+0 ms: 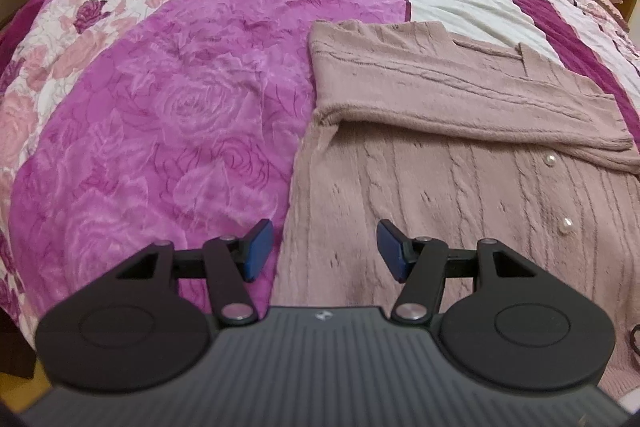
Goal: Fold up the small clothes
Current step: 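Move both open grippers over the cardigan to its ribbed hem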
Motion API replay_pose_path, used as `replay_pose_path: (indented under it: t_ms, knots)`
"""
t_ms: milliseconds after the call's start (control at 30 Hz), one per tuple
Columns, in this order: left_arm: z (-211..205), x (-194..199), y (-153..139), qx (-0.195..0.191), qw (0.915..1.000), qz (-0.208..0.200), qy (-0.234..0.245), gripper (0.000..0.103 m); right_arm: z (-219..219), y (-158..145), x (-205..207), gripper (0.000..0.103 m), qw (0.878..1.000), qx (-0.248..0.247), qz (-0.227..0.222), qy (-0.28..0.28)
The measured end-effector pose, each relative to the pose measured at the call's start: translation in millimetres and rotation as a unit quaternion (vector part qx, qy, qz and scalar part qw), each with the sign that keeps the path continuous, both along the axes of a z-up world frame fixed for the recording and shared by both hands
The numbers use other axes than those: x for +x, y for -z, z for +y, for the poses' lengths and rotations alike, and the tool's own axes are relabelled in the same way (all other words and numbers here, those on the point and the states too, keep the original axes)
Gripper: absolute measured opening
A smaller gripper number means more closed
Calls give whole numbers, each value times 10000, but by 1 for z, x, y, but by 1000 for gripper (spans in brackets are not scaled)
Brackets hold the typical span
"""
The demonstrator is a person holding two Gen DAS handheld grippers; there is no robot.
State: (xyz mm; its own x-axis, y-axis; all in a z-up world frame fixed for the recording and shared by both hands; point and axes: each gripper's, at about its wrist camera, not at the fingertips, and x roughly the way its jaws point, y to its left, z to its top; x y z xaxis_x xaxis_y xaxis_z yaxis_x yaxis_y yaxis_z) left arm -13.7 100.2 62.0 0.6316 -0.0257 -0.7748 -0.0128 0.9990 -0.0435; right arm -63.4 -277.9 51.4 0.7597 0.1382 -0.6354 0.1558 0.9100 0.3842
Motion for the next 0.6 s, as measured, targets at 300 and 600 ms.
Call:
replay_pose_path:
  t_ms: [300,600]
  knots:
    - [1,-20,-1,-45,9999,73,123,59,-5,-14,-29,82,9993,-251,71,-267]
    - [-1,-27,1,0,9995,158,259,59,-28,-7,-45,83,9980,119,496,-363]
